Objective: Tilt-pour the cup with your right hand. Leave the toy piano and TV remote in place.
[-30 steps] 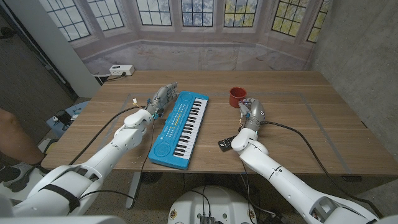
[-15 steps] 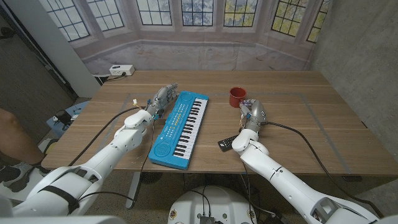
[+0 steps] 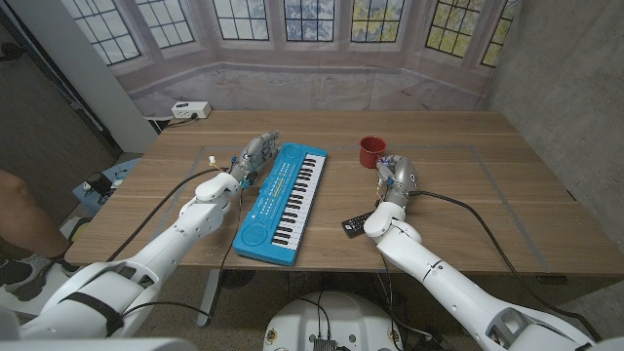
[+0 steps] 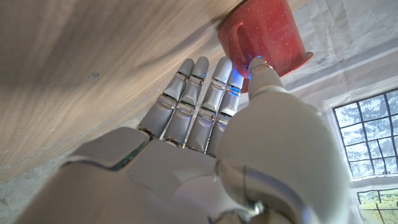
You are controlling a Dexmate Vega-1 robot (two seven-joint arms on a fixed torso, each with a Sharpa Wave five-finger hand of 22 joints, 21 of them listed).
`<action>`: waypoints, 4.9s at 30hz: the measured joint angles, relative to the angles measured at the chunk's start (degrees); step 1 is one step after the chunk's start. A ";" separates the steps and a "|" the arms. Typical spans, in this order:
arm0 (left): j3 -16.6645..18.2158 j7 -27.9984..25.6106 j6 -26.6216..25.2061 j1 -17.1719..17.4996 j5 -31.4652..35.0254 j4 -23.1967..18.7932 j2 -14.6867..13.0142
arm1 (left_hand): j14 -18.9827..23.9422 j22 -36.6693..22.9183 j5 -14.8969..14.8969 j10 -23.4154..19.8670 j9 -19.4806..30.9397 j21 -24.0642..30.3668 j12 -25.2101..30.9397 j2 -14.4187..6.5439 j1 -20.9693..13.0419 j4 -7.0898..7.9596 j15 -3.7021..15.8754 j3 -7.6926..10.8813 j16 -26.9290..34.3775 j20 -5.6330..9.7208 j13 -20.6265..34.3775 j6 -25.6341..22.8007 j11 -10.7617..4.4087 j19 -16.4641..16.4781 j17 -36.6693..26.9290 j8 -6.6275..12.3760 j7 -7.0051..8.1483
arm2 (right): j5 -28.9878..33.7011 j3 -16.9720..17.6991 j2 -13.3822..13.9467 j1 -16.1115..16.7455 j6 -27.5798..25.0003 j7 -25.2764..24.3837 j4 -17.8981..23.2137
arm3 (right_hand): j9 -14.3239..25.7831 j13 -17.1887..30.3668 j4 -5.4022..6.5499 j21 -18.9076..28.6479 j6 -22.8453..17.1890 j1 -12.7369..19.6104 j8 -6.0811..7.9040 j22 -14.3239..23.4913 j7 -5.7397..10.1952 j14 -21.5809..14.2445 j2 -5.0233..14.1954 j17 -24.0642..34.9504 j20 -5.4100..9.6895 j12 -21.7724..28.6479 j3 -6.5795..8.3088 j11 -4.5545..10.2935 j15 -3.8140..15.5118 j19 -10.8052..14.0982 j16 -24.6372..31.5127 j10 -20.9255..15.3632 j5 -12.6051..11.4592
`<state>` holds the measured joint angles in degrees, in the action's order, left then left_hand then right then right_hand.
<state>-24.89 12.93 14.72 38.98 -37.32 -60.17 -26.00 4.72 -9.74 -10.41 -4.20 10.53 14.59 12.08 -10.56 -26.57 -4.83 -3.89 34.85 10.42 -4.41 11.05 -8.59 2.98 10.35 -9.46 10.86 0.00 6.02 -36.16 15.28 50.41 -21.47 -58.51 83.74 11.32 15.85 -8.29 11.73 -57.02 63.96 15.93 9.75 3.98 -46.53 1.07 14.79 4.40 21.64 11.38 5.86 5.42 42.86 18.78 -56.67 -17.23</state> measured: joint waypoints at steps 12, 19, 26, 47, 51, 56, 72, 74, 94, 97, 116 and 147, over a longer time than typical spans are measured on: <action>-0.17 -0.09 -0.21 0.02 0.11 -0.13 -0.02 | 0.37 0.00 0.00 -0.53 0.00 -0.40 0.23 0.00 0.00 0.00 0.04 0.00 0.00 0.32 0.00 0.00 -0.12 0.31 0.00 0.00 0.00 | 0.25 0.05 0.23 -0.01 0.24 -0.29 -0.03 | -0.03 0.26 -0.17 0.41 -1.76 1.07 0.40 0.00 0.53 -1.42 0.62 0.26 0.21 0.88 -0.17 0.48 0.60 1.01 0.52 -1.79 0.45; -0.22 -0.11 -0.30 0.02 0.14 -0.13 0.00 | 0.51 -0.18 -0.41 -1.03 0.00 -0.58 0.34 0.01 0.01 0.00 -0.10 0.00 0.00 0.32 0.00 0.00 -0.22 0.31 0.00 0.00 0.00 | 0.37 0.17 0.36 0.07 0.41 -0.45 -0.03 | 0.06 0.30 -0.17 0.42 -2.69 1.44 0.66 -0.01 0.58 -2.52 0.98 0.26 0.21 1.33 -0.17 0.72 0.68 1.01 0.73 -2.96 0.71; -0.30 -0.14 -0.38 0.02 0.16 -0.14 0.02 | 0.51 -0.28 -0.40 -1.03 0.00 -0.62 0.45 -0.08 -0.08 0.00 -0.10 0.00 0.00 0.00 0.00 0.00 -0.22 0.62 0.00 0.00 0.00 | 0.66 0.29 0.61 0.27 0.62 -0.64 0.29 | 0.31 0.30 -0.17 0.41 -2.87 1.48 0.83 -0.01 0.41 -2.58 0.94 0.26 0.42 1.33 -0.17 0.93 0.73 1.64 0.94 -3.17 0.93; -0.55 -0.13 -0.43 -0.03 0.39 0.00 0.24 | 1.23 -0.24 -0.40 -1.75 0.00 -0.85 0.45 -0.14 -0.14 0.01 -0.20 0.00 0.00 0.01 -0.01 0.00 -0.33 0.61 0.00 0.00 0.00 | 1.60 0.77 1.37 0.85 1.19 -1.03 1.79 | 0.25 0.60 -0.17 0.41 -3.47 1.82 0.76 -0.01 0.39 -3.07 1.22 0.25 0.41 1.33 -0.17 0.71 1.02 1.63 0.93 -3.38 1.16; -0.57 -0.13 -0.43 -0.03 0.42 0.01 0.26 | 1.23 -0.24 -0.40 -1.75 0.00 -0.85 0.45 0.08 -0.35 0.01 -0.20 0.00 0.00 0.01 -0.01 0.00 -0.32 0.61 0.00 0.00 0.00 | 1.74 0.90 1.41 0.94 1.54 -1.23 1.90 | 0.24 0.61 -0.17 0.41 -3.47 1.82 0.75 -0.01 0.39 -3.26 1.22 0.25 0.41 1.33 -0.17 0.92 1.20 1.63 0.93 -3.79 1.16; -0.59 -0.30 -0.43 0.01 0.50 -0.12 0.26 | 1.23 -0.24 -0.40 -1.74 -0.01 -0.85 0.45 0.08 -0.35 0.01 -0.20 0.00 0.00 0.01 -0.01 0.00 -0.33 0.61 0.00 0.00 0.00 | 1.93 1.09 1.48 1.11 2.00 -1.45 2.09 | 0.27 0.60 -0.17 0.41 -3.46 2.28 0.70 -0.01 0.39 -3.26 1.08 0.24 0.41 1.33 -0.17 0.92 1.20 1.62 0.93 -3.79 1.56; -0.63 -0.95 -0.54 0.78 0.64 -1.74 -0.26 | 1.22 -0.29 -0.40 -1.74 -0.01 -0.89 0.45 0.09 -0.35 0.01 -0.20 0.00 0.00 -0.31 -0.01 0.00 -0.32 0.93 0.00 0.00 0.00 | 2.66 1.76 1.91 2.07 3.27 -2.16 3.54 | 0.28 0.35 -0.48 0.41 -3.78 2.72 0.83 -0.02 0.72 -3.65 1.22 0.10 0.41 1.32 -0.49 0.91 1.01 1.62 0.93 -3.78 1.78; -0.63 -1.01 -0.56 0.87 0.64 -1.90 -0.32 | 1.22 -0.29 -0.40 -1.74 -0.01 -0.89 0.45 0.09 -0.35 0.01 -0.20 0.00 0.00 -0.31 -0.01 0.00 -0.32 0.92 0.00 0.00 0.00 | 2.73 1.89 1.96 2.24 3.39 -2.22 3.81 | 0.41 0.43 -0.48 0.41 -3.78 2.72 0.83 -0.02 0.72 -3.65 1.22 0.10 0.41 1.32 -0.49 0.91 1.01 1.62 0.93 -3.78 1.78; -0.49 -1.35 -0.63 1.97 0.61 -3.60 -0.88 | 1.22 -0.27 -0.40 -2.05 -0.01 -1.28 0.45 0.09 -0.35 0.01 -0.20 0.00 0.00 -0.30 -0.01 -0.31 -0.01 0.91 0.00 0.00 0.31 | 4.17 2.96 2.50 3.28 4.81 -3.15 6.10 | 0.55 0.52 -0.48 0.41 -3.76 2.97 0.80 -0.02 0.70 -3.65 1.47 0.11 0.41 1.32 -0.49 1.22 1.00 1.62 0.92 -4.09 2.01; -0.51 -1.34 -0.63 1.97 0.60 -3.70 -0.88 | 1.21 -0.27 -0.40 -2.05 -0.01 -1.28 0.45 0.09 -0.35 0.01 -0.20 0.00 0.00 -0.30 -0.01 -0.31 -0.01 0.92 0.00 0.00 0.31 | 4.32 3.13 2.57 3.39 5.06 -3.28 6.32 | 0.53 0.52 -0.48 0.41 -3.98 3.03 0.76 -0.02 0.47 -3.90 1.52 0.11 0.41 1.32 -0.49 1.22 1.23 1.62 0.92 -4.09 2.01; -0.96 -1.28 -1.17 1.95 0.86 -4.30 -0.91 | 1.84 -0.23 -0.40 -2.04 -0.01 -1.29 0.45 0.09 -0.34 0.01 -0.20 0.00 0.00 0.02 -0.01 -0.31 -0.01 1.22 0.00 0.00 0.30 | 5.22 4.91 4.00 4.44 5.61 -2.87 9.39 | 0.53 0.51 -0.24 0.41 -4.19 3.26 0.54 -0.02 0.51 -3.98 1.60 0.12 0.41 1.32 -0.73 1.22 1.31 1.62 0.92 -4.08 2.45; 0.44 -5.11 -0.95 5.16 1.91 -11.47 -4.00 | 1.83 -0.38 -0.40 -2.07 -0.01 -1.72 0.45 0.09 -0.34 0.01 -0.20 0.00 0.00 0.01 0.29 -0.31 -0.04 1.22 0.00 0.00 0.30 | 4.92 5.72 6.73 5.49 4.35 2.94 13.30 | 0.51 0.82 -0.16 0.41 -4.07 3.86 0.45 -0.02 0.40 -4.19 2.04 0.25 0.40 1.32 -1.13 0.91 1.13 1.62 0.92 -4.38 3.33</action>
<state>-24.45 7.82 13.77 44.14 -35.41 -71.64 -29.99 6.55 -10.12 -10.81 -6.27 10.52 12.87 12.52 -10.47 -26.91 -4.82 -4.09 34.85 10.42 -4.40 11.34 -8.90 2.94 11.57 -9.46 10.86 0.31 10.94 -30.43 22.02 55.90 -17.12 -55.57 97.03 11.83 16.67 -8.44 12.15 -61.09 67.82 16.37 9.73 4.38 -50.71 3.11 15.04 4.80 22.96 10.26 6.77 6.56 44.48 19.71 -61.05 -13.90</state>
